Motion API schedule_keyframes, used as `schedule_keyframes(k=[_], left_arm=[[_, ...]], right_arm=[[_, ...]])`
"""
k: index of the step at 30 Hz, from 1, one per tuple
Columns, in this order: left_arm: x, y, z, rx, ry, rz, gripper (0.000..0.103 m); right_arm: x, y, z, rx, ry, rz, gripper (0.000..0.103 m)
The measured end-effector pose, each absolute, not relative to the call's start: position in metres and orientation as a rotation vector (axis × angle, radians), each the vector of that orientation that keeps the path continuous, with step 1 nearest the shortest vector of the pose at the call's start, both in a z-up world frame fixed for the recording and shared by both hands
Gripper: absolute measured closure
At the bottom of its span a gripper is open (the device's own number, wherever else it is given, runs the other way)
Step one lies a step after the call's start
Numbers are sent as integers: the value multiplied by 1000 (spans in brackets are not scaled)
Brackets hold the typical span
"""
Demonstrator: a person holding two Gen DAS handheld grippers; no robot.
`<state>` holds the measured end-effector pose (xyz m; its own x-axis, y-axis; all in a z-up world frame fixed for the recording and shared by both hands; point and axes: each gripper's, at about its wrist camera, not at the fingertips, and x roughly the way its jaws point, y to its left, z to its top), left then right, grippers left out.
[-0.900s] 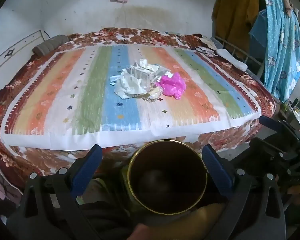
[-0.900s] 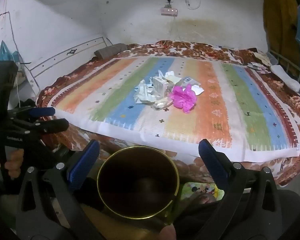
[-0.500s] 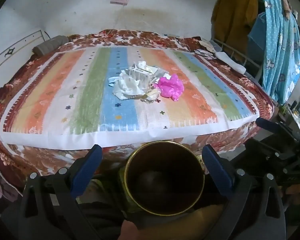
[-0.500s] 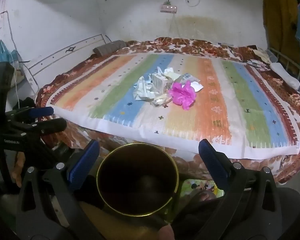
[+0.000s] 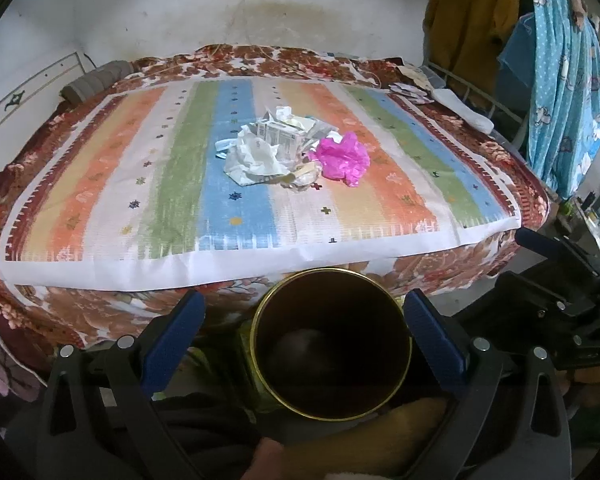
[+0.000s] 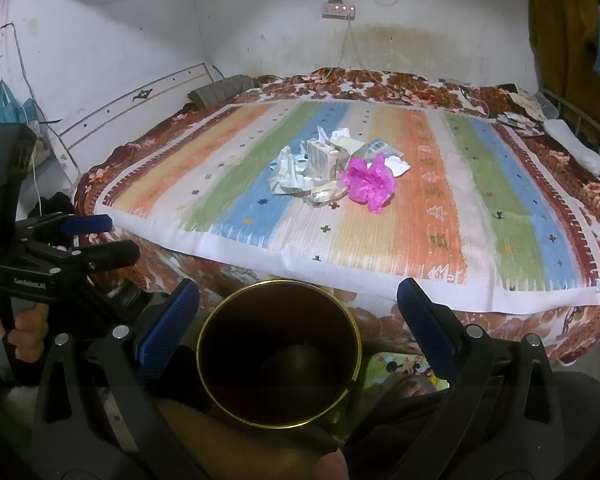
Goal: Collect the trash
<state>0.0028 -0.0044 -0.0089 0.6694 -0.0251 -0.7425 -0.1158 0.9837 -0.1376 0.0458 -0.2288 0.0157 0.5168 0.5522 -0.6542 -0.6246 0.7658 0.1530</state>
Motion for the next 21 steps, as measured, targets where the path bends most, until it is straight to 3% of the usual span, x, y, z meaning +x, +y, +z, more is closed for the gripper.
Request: schedule_keyframes(k=[21], left_arm=[[6,-2,-6,-195,848,41,6]], right_arm=[[48,-227,16,-106,771,694,9]])
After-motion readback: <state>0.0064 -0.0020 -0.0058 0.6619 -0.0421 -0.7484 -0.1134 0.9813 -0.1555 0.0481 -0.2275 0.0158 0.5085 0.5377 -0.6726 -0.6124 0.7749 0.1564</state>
